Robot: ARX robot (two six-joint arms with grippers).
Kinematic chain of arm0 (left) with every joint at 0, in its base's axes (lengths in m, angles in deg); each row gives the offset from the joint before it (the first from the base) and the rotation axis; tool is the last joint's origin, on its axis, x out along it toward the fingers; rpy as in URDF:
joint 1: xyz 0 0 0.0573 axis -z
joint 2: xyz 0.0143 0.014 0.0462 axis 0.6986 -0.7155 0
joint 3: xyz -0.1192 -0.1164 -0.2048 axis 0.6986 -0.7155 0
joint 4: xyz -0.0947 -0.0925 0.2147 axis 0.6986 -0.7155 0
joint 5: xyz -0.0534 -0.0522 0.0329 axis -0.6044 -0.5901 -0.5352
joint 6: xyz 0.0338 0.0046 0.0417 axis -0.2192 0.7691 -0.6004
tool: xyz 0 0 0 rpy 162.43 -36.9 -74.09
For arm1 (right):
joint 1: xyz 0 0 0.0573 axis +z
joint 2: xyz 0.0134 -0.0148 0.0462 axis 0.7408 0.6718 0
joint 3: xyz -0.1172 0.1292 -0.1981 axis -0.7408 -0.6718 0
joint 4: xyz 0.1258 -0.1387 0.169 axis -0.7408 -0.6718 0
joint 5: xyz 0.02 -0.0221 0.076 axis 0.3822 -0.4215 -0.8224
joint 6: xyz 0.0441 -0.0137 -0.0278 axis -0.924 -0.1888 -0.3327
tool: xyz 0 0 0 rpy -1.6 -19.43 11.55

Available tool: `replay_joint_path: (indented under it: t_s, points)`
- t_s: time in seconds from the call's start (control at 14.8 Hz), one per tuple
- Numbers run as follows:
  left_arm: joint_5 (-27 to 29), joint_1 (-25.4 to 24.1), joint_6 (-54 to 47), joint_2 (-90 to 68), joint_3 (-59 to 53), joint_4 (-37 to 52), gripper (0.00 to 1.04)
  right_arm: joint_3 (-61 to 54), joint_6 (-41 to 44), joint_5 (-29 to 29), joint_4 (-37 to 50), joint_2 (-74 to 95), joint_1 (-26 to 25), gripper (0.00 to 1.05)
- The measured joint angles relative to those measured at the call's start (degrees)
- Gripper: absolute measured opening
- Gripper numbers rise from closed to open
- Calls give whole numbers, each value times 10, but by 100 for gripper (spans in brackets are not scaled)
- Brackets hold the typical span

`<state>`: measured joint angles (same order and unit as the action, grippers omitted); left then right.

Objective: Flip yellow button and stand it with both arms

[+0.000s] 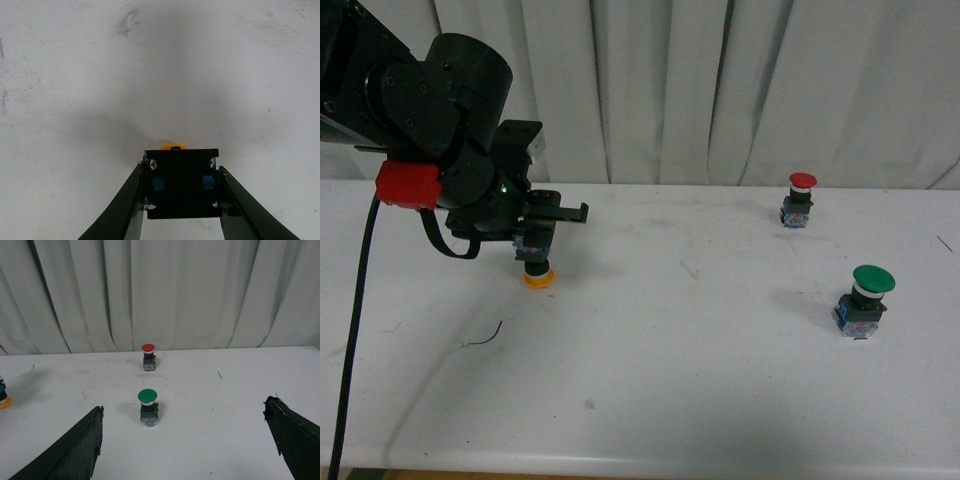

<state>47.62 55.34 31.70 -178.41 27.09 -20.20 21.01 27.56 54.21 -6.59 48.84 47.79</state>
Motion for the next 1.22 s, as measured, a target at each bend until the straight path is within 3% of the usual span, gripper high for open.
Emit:
replay_joint_path:
  t_s: [0.27, 0.54, 0.74, 0.88, 1.01, 1.22]
  points:
    - [-1, 14, -12, 154, -109, 67, 35, 0, 0, 0, 0, 0, 0, 98]
    - [12, 92, -21, 376, -308, 124, 35, 0, 0, 0, 0, 0, 0, 98]
    - [3, 112, 18, 511, -398, 149, 35, 0, 0, 0, 0, 0, 0, 98]
    - [-66, 97, 76, 539, -426, 195, 35, 0, 0, 0, 0, 0, 0, 98]
    - [-172, 74, 156, 529, -464, 270, 35, 0, 0, 0, 0, 0, 0, 98]
    - [-325, 38, 306, 506, -505, 473, 35, 0, 0, 0, 0, 0, 0, 98]
